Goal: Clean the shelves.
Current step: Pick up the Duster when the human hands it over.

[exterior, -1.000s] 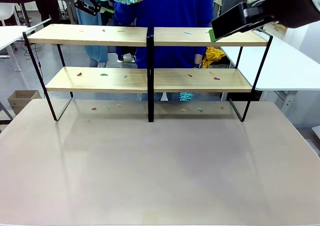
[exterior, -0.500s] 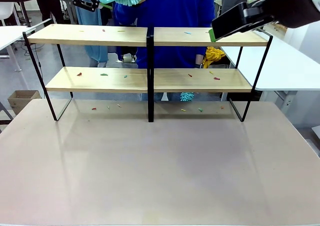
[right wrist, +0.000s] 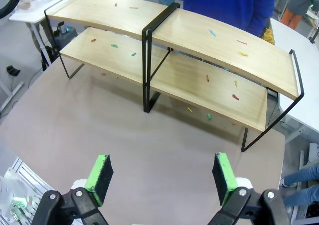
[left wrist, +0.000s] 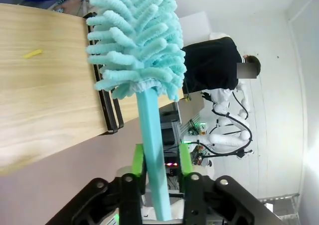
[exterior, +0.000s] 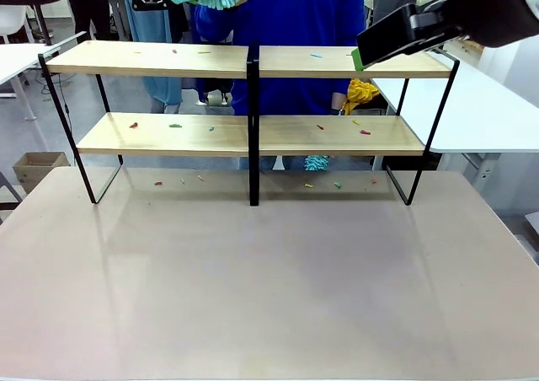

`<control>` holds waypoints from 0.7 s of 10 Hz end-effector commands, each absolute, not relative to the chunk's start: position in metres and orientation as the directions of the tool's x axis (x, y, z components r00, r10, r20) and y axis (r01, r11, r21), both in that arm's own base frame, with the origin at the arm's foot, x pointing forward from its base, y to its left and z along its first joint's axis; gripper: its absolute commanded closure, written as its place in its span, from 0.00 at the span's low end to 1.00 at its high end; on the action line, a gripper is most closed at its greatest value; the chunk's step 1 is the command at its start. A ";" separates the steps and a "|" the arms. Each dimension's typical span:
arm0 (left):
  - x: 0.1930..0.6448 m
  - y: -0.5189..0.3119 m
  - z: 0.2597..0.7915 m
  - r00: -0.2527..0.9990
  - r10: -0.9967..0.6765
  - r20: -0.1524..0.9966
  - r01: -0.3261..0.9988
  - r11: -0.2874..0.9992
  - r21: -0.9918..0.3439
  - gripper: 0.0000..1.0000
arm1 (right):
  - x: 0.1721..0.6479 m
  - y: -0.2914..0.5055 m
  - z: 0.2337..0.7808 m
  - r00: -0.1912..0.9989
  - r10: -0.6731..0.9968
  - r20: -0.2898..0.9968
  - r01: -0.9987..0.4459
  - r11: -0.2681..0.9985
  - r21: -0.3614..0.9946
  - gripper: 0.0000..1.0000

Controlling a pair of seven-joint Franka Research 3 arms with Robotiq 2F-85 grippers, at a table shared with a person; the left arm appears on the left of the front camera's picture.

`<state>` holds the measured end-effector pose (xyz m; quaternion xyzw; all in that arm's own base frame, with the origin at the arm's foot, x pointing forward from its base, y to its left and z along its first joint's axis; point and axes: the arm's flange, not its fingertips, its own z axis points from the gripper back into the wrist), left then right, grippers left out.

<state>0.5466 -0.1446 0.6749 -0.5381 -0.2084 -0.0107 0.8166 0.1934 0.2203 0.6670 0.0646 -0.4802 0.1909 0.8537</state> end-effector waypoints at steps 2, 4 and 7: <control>0.537 -0.142 0.669 0.906 0.201 0.373 0.263 0.421 -0.868 1.00 | 0.194 0.221 0.668 0.468 0.256 0.846 -0.389 0.919 -0.063 0.00; 0.535 -0.140 0.670 0.905 0.196 0.377 0.270 0.421 -0.866 1.00 | 0.194 0.221 0.668 0.468 0.256 0.846 -0.389 0.919 -0.063 0.00; 0.527 -0.136 0.677 0.906 0.157 0.392 0.293 0.433 -0.853 1.00 | 0.194 0.221 0.668 0.468 0.256 0.846 -0.389 0.919 -0.063 0.00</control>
